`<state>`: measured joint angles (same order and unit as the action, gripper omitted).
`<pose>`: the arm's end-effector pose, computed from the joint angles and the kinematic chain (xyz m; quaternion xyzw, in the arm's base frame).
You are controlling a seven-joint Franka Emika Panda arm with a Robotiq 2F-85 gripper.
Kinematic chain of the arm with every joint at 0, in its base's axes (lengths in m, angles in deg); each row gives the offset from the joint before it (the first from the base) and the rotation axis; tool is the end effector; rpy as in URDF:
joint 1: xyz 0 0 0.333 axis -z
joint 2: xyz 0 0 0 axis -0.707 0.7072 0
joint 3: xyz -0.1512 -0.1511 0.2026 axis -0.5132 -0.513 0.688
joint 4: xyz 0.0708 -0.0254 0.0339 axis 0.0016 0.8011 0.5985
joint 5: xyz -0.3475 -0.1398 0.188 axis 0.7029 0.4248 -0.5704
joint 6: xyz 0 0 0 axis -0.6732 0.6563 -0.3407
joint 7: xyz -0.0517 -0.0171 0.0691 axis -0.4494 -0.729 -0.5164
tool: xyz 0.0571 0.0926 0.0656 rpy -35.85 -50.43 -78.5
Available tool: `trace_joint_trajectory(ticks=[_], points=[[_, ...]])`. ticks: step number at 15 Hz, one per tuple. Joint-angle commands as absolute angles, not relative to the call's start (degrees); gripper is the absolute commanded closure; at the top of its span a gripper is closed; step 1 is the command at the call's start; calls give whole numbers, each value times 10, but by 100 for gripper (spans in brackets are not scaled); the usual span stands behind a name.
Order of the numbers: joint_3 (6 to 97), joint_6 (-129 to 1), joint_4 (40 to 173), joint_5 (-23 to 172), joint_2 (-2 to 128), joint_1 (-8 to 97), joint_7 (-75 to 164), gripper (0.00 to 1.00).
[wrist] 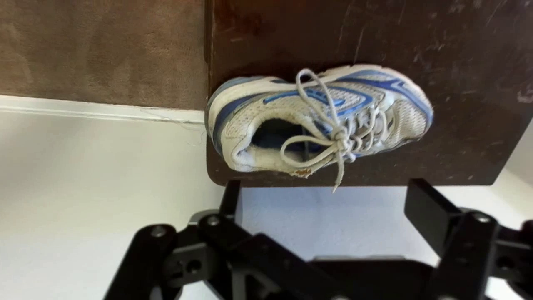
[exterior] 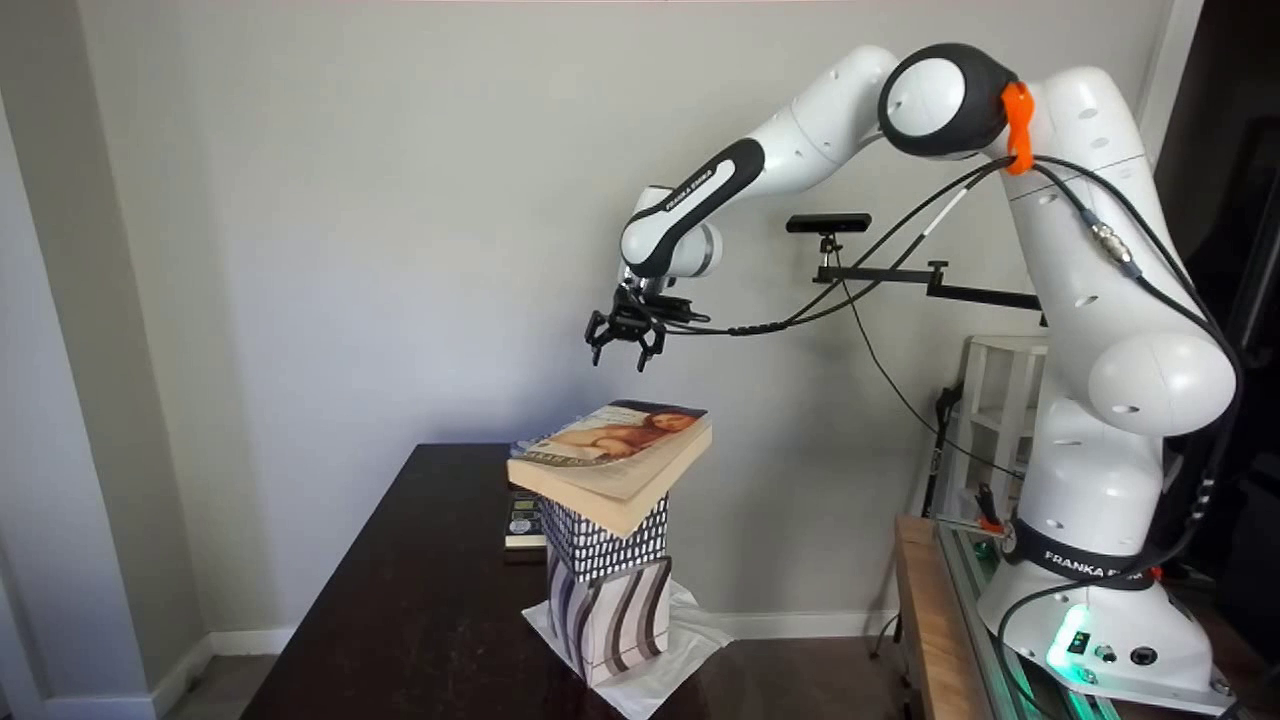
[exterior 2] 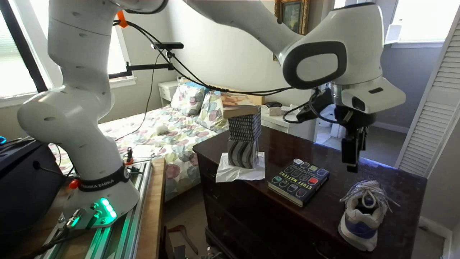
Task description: Scatter the objects in the stack, and then place the bottom box on the top one
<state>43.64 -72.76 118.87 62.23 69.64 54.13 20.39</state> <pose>0.6413 -0.2381 0.2883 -0.8788 0.4565 -0.1366 0.0256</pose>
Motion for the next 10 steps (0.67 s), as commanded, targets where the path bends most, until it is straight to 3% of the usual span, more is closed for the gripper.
trace_joint_trajectory(ticks=[1,10], points=[[476,-700,1275,569,609,561,324,0],[501,-512,1323,463,544,559,522,0]])
